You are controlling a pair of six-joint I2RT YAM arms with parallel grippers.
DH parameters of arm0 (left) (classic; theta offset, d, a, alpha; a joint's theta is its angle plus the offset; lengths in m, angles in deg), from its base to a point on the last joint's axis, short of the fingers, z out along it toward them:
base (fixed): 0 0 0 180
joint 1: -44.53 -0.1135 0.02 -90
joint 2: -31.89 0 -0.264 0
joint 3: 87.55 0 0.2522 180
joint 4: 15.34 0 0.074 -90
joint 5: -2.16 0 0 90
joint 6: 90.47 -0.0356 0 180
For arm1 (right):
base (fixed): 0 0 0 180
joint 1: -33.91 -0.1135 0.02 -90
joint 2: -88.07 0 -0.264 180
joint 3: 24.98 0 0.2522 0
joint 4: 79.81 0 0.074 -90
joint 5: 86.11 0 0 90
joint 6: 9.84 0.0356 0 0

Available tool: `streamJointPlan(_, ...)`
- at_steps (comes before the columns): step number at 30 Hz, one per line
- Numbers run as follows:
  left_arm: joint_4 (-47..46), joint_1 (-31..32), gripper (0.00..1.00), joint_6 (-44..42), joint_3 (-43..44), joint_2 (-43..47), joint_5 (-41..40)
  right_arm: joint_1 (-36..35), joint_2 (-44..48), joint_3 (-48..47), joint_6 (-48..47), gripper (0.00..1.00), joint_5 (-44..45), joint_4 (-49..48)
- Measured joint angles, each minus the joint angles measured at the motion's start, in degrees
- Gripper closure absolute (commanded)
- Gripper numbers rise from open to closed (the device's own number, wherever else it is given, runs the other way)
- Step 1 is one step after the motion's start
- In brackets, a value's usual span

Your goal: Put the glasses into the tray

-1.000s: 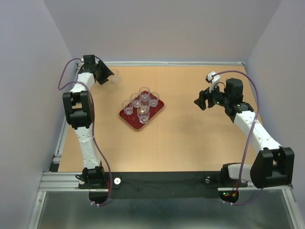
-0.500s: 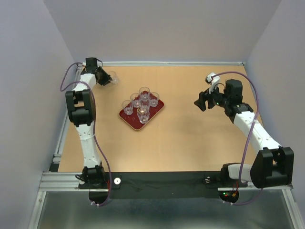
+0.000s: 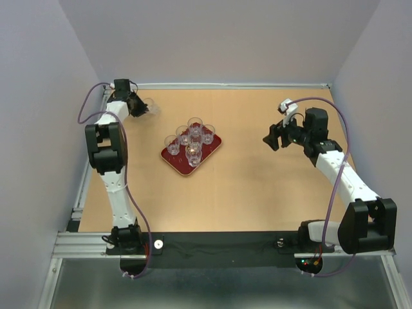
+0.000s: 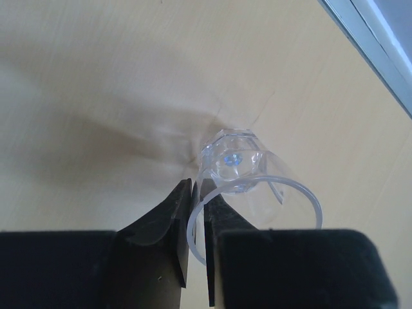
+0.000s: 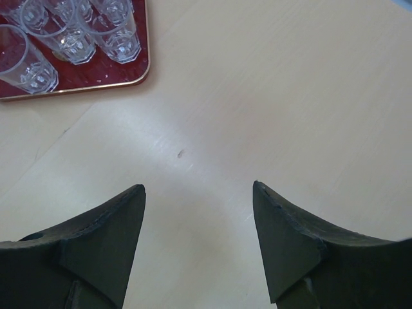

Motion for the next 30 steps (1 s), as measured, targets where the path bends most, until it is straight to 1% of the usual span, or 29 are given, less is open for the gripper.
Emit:
streamJointPlan(3,-0.76,0.0,1.0,-2.56,-4.74,5.25,-0.09,0.13,0.0,0.0,0.0,0.27,0.0,0.0)
streamJointPlan(6,-1.53,0.0,1.0,-4.66,-10.34,13.18,-0.37,0.17,0.0,0.0,0.0,0.27,-0.04,-0.04)
streamJointPlan(13,-6.78,0.0,1.0,-6.82,-24.61,35.82,-1.57,0.39,0.02,0.0,-0.2,0.27,-0.07,0.0)
streamJointPlan(15,-8.37,0.0,1.0,-7.04,-30.84,43.36,-1.57,0.44,0.02,0.0,-0.22,0.27,-0.11,-0.02)
streamJointPlan(16,-8.39,0.0,1.0,-7.06,-32.52,45.13,-1.31,0.44,0.02,0.0,-0.22,0.27,-0.13,0.0)
streamJointPlan(19,-8.9,0.0,1.0,-7.04,-41.99,54.27,-0.09,0.44,0.02,0.0,-0.35,0.27,-0.24,0.02)
streamJointPlan(25,-6.34,0.07,1.0,-6.16,-56.59,67.14,4.57,0.46,0.02,0.0,-0.5,0.27,-0.48,-0.02)
streamJointPlan(30,-4.5,0.66,1.0,-4.48,-63.3,75.41,7.69,0.55,0.02,0.0,-0.72,0.27,-0.66,-0.02)
